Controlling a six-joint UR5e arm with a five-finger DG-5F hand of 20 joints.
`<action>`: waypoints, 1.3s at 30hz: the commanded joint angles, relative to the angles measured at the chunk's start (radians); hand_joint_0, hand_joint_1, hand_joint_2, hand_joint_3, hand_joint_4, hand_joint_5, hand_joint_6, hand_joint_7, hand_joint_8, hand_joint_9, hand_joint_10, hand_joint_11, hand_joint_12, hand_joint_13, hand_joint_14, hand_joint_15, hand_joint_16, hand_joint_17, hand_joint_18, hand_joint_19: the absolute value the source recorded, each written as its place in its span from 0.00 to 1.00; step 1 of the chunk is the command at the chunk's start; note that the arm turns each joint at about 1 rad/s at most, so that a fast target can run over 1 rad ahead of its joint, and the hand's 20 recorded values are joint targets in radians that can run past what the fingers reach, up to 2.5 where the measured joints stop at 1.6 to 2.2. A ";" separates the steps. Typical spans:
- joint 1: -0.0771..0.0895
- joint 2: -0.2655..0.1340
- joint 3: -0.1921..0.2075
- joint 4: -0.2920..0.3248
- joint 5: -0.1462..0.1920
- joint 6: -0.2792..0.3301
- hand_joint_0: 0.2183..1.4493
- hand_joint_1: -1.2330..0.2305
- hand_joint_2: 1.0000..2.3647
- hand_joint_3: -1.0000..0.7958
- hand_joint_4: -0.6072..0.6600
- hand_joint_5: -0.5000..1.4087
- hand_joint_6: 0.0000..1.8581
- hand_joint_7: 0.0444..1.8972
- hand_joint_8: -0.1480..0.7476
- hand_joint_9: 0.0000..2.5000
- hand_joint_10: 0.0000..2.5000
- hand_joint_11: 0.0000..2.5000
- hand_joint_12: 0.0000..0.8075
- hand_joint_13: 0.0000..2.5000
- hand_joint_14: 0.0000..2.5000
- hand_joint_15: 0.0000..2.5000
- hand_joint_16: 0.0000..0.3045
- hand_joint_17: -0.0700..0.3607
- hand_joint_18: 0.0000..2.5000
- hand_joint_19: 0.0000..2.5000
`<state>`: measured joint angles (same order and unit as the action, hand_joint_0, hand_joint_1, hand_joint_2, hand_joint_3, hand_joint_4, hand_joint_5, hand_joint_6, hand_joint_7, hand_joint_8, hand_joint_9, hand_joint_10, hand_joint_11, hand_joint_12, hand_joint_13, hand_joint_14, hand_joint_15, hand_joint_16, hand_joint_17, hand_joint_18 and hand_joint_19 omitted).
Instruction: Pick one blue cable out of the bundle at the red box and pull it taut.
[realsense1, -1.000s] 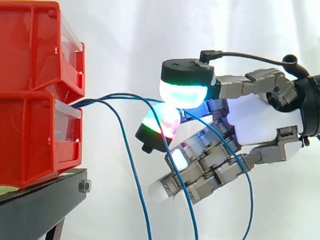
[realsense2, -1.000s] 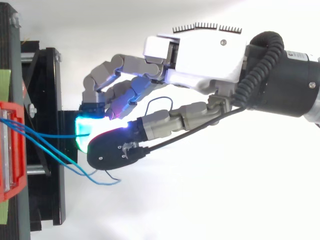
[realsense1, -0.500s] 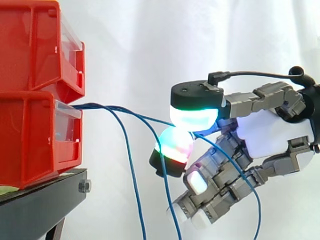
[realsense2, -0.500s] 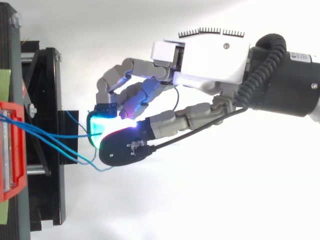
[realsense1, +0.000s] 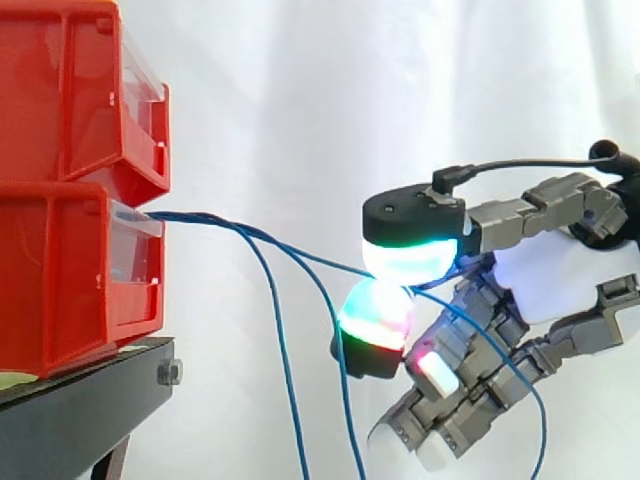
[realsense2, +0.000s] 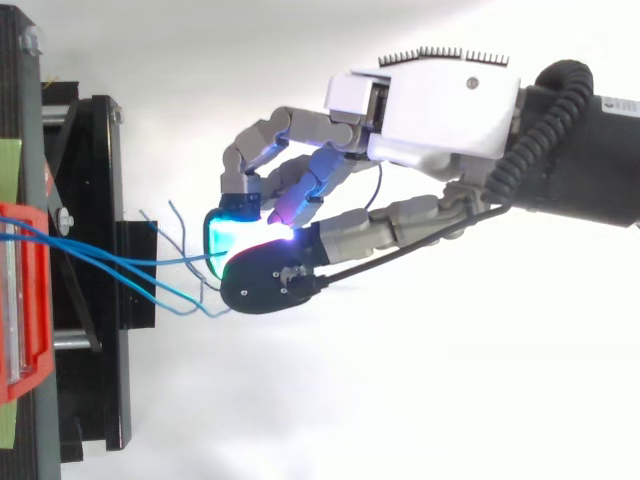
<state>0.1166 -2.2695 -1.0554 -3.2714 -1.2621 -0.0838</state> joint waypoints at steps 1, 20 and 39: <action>0.000 0.018 0.000 -0.025 0.000 0.001 0.32 0.32 0.01 0.51 0.49 0.21 0.47 0.54 0.55 0.39 0.00 0.33 0.43 0.21 0.00 0.10 0.16 0.42 0.20 0.08; -0.002 0.030 0.000 0.196 -0.011 0.026 0.33 0.28 0.01 0.51 0.50 0.20 0.48 0.53 0.54 0.37 0.00 0.32 0.42 0.20 0.00 0.10 0.16 0.42 0.20 0.07; 0.000 0.030 -0.063 0.211 -0.008 0.026 0.34 0.27 0.01 0.51 0.52 0.20 0.48 0.53 0.54 0.36 0.00 0.32 0.42 0.20 0.00 0.09 0.16 0.41 0.20 0.07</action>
<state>0.1165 -2.2396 -1.0785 -3.0627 -1.2702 -0.0651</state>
